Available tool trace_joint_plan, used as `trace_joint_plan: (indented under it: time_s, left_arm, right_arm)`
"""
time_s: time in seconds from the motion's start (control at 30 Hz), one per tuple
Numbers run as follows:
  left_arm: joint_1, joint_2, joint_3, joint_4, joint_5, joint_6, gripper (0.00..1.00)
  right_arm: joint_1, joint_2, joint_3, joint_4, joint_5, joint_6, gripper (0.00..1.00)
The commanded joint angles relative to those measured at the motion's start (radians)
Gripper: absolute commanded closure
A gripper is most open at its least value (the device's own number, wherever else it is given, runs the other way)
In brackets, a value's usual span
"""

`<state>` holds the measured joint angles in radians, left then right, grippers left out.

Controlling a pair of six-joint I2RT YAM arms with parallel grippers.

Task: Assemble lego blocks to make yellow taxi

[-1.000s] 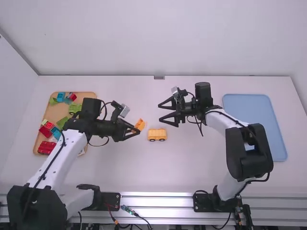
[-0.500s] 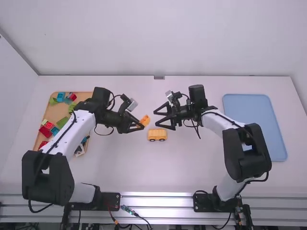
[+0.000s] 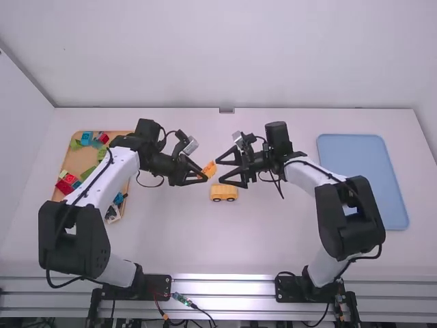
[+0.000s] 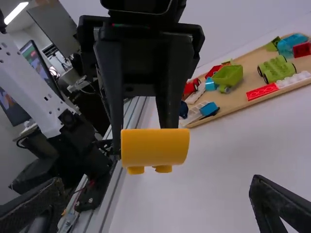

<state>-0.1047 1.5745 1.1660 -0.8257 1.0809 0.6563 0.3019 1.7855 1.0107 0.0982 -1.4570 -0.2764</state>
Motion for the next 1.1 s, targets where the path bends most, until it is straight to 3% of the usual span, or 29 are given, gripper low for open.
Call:
trace_joint_plan:
  time_s: [0.0, 0.23, 0.43, 0.6, 0.9, 1.0, 1.07]
  left_arm:
    - [-0.044, 0.009, 0.017, -0.004, -0.002, 0.024, 0.98]
    - [-0.091, 0.009, 0.017, 0.065, -0.068, -0.073, 0.98]
    - [-0.092, 0.009, 0.017, 0.085, -0.070, -0.084, 0.98]
    - [-0.092, 0.009, 0.016, 0.106, -0.081, -0.084, 0.98]
    - [-0.091, 0.009, 0.016, 0.123, -0.080, -0.092, 0.98]
    - [-0.092, 0.009, 0.016, 0.124, -0.081, -0.091, 0.98]
    - [-0.092, 0.009, 0.016, 0.128, -0.081, -0.092, 0.98]
  right_arm:
    - [0.007, -0.023, 0.021, -0.002, -0.105, -0.043, 0.01]
    - [0.031, -0.023, 0.021, -0.005, -0.105, -0.061, 0.00]
    - [0.005, -0.023, 0.020, -0.033, -0.104, -0.073, 0.11]
    - [0.006, -0.023, 0.017, -0.032, -0.104, -0.073, 0.14]
    - [0.007, -0.023, 0.010, -0.029, -0.105, -0.067, 0.38]
    - [0.006, -0.023, 0.009, -0.033, -0.105, -0.073, 0.41]
    - [0.006, -0.023, 0.009, -0.033, -0.105, -0.070, 0.55]
